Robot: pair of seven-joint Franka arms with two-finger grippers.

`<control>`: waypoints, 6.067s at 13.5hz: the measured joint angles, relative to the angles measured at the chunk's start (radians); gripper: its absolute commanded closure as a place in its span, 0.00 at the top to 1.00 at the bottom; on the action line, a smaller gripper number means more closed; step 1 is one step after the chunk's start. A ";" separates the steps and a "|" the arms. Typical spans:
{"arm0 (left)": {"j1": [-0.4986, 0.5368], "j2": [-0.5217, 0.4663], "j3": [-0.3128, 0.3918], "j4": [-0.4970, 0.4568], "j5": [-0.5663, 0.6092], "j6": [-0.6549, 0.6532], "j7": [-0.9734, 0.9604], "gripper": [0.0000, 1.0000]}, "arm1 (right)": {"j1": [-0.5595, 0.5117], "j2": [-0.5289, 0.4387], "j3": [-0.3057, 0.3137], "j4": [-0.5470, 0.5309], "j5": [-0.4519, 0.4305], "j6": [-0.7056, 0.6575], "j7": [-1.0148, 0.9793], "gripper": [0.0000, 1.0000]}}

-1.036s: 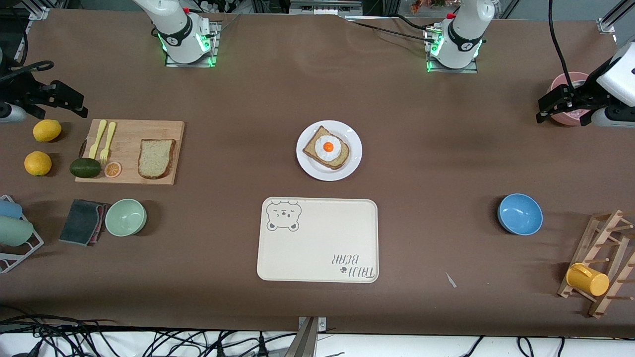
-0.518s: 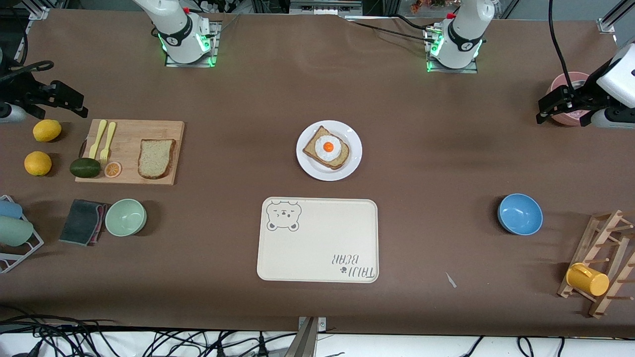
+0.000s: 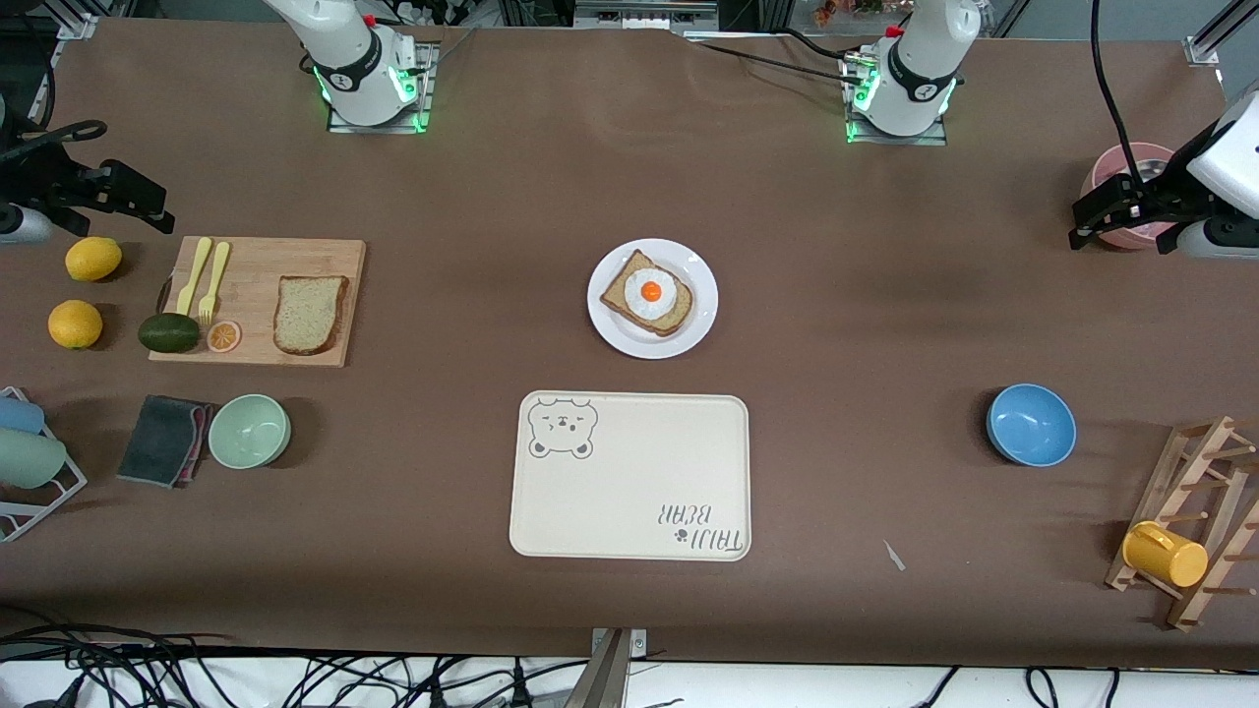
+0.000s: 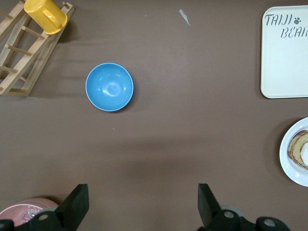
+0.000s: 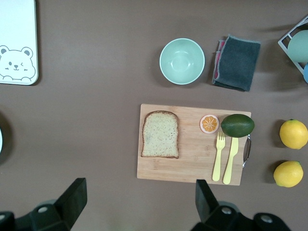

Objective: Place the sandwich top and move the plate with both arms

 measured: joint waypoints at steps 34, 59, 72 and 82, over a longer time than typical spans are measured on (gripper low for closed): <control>0.000 0.014 -0.001 0.001 0.000 0.000 0.000 1.00 | 0.137 0.418 -0.009 -0.483 -0.293 0.705 0.650 0.72; 0.000 0.014 0.000 0.001 0.000 0.000 0.000 1.00 | 0.211 0.403 0.297 -0.146 -0.237 0.322 0.819 0.00; 0.000 0.014 0.001 0.001 0.000 0.000 0.000 1.00 | 0.642 0.768 0.307 0.349 -0.150 0.374 1.006 0.00; 0.000 0.014 0.002 0.001 0.000 0.000 0.000 1.00 | 0.709 0.896 0.296 0.373 -0.178 0.517 1.078 0.28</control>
